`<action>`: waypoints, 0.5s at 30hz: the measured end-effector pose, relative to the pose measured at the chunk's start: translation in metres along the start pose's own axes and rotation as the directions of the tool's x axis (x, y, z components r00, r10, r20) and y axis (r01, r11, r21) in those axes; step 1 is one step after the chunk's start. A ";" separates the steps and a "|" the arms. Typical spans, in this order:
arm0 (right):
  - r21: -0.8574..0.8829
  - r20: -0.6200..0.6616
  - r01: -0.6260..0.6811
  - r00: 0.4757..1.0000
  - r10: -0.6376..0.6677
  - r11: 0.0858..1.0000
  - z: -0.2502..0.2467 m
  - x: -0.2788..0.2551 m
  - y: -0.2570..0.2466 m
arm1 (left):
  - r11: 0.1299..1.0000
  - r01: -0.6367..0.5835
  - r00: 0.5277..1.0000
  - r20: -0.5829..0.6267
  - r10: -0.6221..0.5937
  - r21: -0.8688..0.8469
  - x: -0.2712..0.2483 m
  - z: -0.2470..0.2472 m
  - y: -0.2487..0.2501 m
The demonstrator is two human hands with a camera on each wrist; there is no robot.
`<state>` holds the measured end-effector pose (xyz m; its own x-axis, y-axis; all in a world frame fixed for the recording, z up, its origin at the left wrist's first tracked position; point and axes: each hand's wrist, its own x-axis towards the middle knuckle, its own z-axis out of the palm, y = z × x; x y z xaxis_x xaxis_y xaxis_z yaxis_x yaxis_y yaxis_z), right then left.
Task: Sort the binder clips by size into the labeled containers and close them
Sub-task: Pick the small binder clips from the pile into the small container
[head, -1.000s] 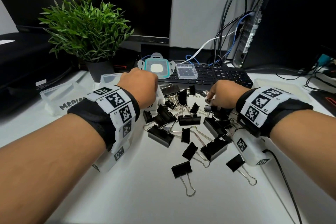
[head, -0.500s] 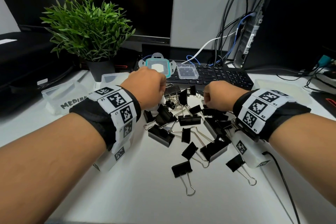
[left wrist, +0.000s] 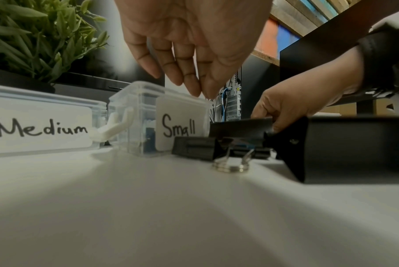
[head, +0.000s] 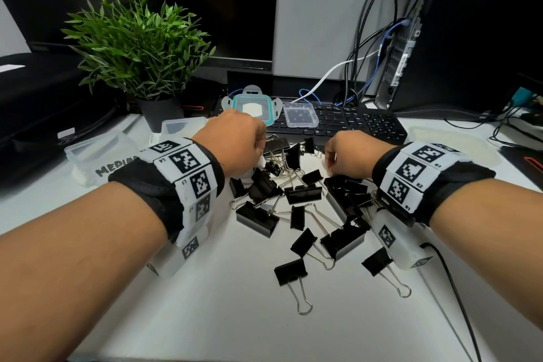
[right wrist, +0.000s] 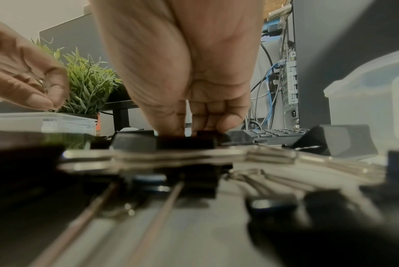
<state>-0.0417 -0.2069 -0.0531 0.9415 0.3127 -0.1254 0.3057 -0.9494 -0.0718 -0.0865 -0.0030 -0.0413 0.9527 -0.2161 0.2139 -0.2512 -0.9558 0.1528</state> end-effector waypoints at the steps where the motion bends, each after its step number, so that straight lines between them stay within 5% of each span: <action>1: 0.014 0.001 -0.009 1.000 0.009 1.000 0.000 0.000 0.000 | 1.000 -0.005 1.000 0.002 0.005 -0.005 0.000 0.000 0.000; 8: 0.011 0.034 -0.129 0.991 0.129 0.992 0.000 0.002 0.005 | 1.000 -0.006 1.000 0.013 0.006 -0.006 -0.001 0.000 0.000; 15: -0.033 0.050 -0.096 0.994 0.097 0.995 0.003 0.005 0.005 | 1.000 -0.010 1.000 0.024 0.011 -0.013 -0.001 0.001 0.002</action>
<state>-0.0356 -0.2098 -0.0569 0.9586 0.2200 -0.1810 0.2187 -0.9754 -0.0269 -0.0882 -0.0043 -0.0421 0.9537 -0.2311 0.1926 -0.2633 -0.9508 0.1633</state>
